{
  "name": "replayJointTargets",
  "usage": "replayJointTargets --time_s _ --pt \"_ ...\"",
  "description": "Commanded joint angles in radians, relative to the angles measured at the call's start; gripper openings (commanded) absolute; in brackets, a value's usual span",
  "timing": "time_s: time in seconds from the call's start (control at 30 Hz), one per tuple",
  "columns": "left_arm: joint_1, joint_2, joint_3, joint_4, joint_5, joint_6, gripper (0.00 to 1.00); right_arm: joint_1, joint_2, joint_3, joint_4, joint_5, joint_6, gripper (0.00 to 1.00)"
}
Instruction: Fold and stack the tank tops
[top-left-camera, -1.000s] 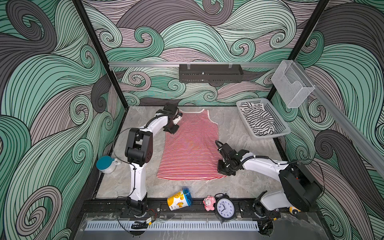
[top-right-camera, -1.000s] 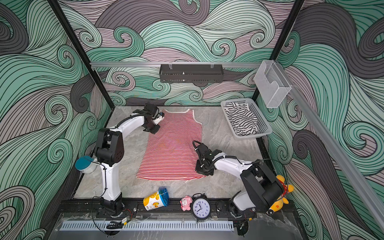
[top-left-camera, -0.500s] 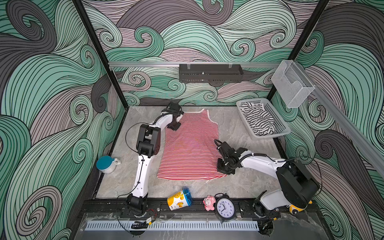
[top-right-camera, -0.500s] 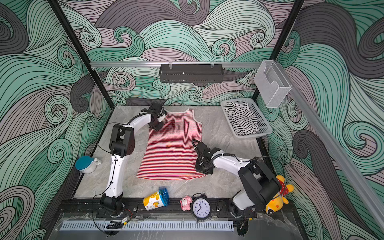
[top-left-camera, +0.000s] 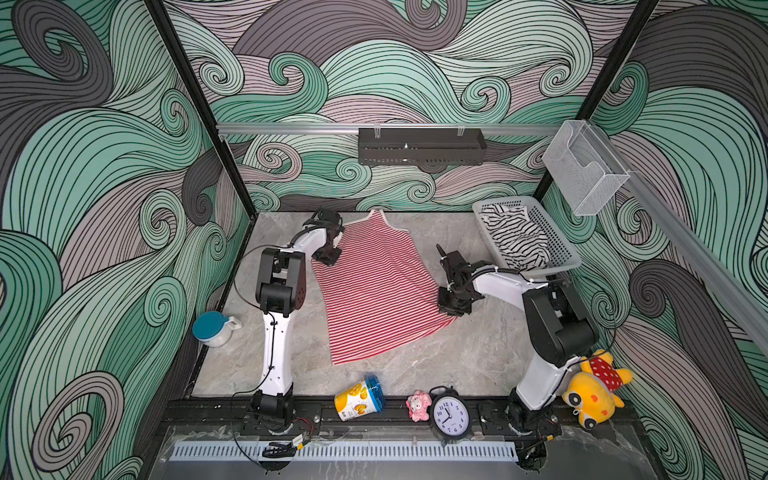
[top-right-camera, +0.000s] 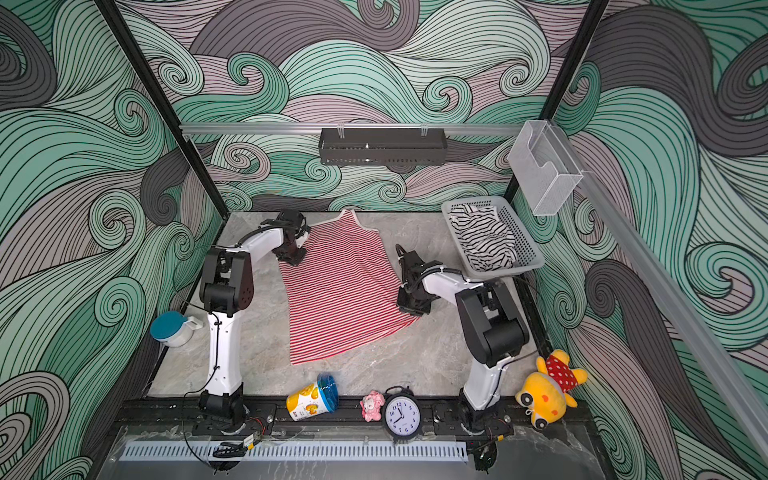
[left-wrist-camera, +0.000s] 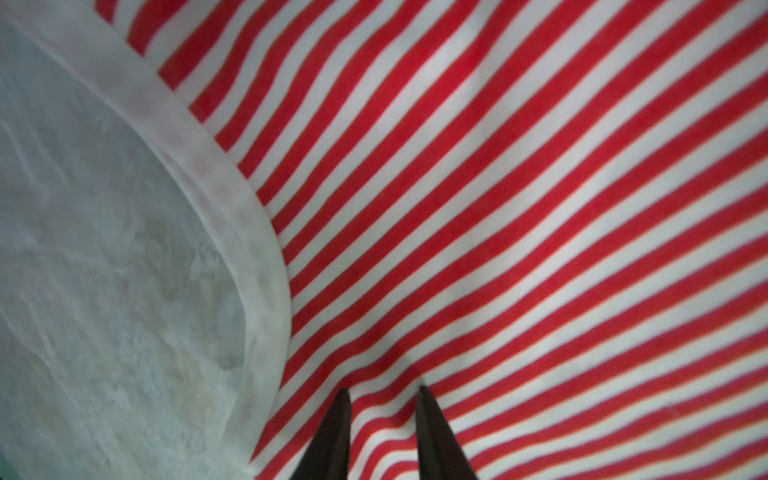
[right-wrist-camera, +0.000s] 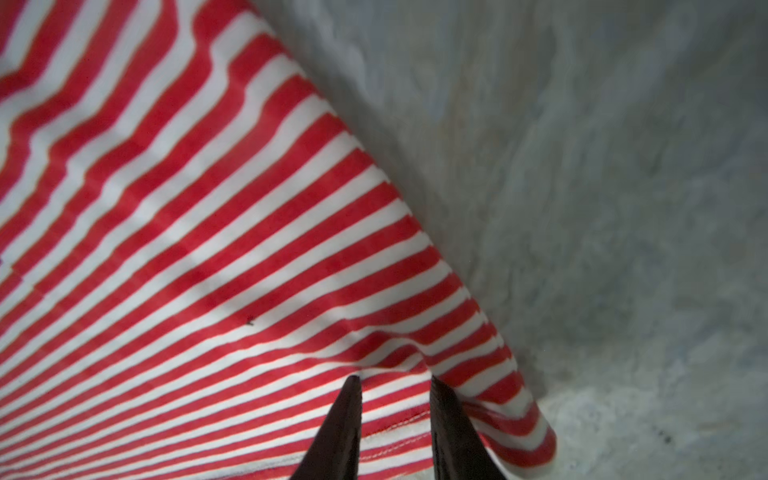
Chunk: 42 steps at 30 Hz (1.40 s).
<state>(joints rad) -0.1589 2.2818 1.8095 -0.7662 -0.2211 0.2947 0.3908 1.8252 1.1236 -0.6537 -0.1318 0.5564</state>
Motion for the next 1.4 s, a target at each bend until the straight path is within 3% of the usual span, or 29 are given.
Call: replayJointTargets --time_s 0.0,0.33,0.5,0.7,0.87,1.03,1.17,1.37 --pt "0.015 -0.057 -0.125 -0.058 -0.020 -0.037 0.28 -0.040 0.101 0.135 -0.071 0.013 -0.098 0.31" --pt "0.012 -0.298 -0.433 -0.078 0.071 -0.090 0.27 -0.114 0.479 0.705 -0.259 0.033 -0.157 0.32" --pt "0.010 -0.403 -0.464 -0.115 0.128 -0.098 0.27 -0.115 0.454 0.798 -0.256 0.004 -0.179 0.33" --pt "0.012 -0.439 -0.379 -0.072 0.118 -0.103 0.29 -0.062 0.234 0.605 -0.178 -0.002 -0.129 0.35" --pt "0.012 -0.294 -0.220 -0.039 0.087 -0.112 0.29 0.042 0.104 0.371 -0.064 -0.017 -0.031 0.35" --pt "0.013 -0.123 -0.033 -0.045 0.068 -0.113 0.28 0.156 0.054 0.233 0.051 -0.027 0.051 0.35" --pt "0.012 -0.003 0.091 -0.071 0.024 -0.105 0.28 0.189 0.060 0.149 0.112 -0.037 0.092 0.35" --pt "0.013 0.003 0.051 -0.052 0.006 -0.091 0.27 0.197 0.073 0.063 0.140 -0.040 0.111 0.35"
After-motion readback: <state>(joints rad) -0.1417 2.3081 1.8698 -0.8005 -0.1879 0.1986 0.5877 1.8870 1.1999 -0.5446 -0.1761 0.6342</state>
